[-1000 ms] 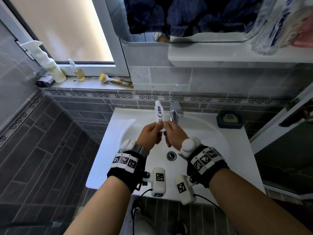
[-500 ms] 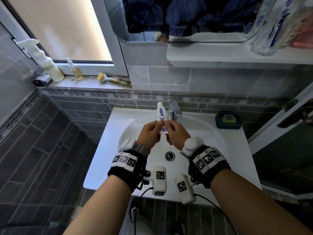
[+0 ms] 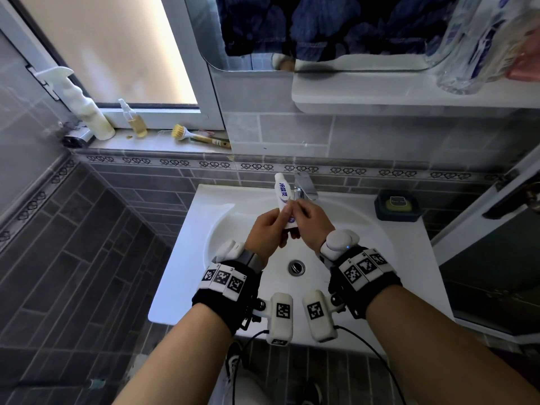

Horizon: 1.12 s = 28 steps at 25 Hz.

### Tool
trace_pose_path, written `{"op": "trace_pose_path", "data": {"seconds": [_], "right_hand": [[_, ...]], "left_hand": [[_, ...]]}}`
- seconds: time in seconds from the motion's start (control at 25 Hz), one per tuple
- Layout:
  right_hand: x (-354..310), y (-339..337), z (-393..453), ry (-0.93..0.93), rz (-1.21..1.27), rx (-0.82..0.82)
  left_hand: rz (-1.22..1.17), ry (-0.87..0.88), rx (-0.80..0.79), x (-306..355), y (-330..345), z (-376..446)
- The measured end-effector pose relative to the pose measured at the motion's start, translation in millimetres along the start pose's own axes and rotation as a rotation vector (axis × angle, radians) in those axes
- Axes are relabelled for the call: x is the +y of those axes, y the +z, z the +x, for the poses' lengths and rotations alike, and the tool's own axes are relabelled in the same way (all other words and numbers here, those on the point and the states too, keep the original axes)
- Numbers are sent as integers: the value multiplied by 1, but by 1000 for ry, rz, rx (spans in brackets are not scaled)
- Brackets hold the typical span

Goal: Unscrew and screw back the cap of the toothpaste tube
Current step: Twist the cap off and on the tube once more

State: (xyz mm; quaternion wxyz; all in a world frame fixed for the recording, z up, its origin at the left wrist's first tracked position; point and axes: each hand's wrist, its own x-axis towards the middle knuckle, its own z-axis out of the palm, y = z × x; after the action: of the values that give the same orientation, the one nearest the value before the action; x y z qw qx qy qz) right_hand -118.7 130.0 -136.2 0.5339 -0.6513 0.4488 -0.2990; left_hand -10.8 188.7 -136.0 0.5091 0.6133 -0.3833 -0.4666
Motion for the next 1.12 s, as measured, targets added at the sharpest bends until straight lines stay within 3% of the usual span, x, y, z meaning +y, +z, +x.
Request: {"op": "trace_pose_path", "data": {"seconds": [0.24, 0.4, 0.6, 0.88, 1.12], "right_hand": [[-2, 2, -2, 63, 174, -44], [-4, -7, 7, 27, 74, -47], [2, -5, 5, -13, 62, -46], [2, 0, 3, 146, 362, -64], [1, -9, 11, 40, 123, -63]], "left_hand": [[-124, -3, 0, 4, -5, 1], [-179, -86, -49, 12, -2, 6], [-3, 3, 55, 11, 0, 7], [-80, 10, 15, 16, 5, 6], [-29, -26, 25, 13, 1, 8]]}}
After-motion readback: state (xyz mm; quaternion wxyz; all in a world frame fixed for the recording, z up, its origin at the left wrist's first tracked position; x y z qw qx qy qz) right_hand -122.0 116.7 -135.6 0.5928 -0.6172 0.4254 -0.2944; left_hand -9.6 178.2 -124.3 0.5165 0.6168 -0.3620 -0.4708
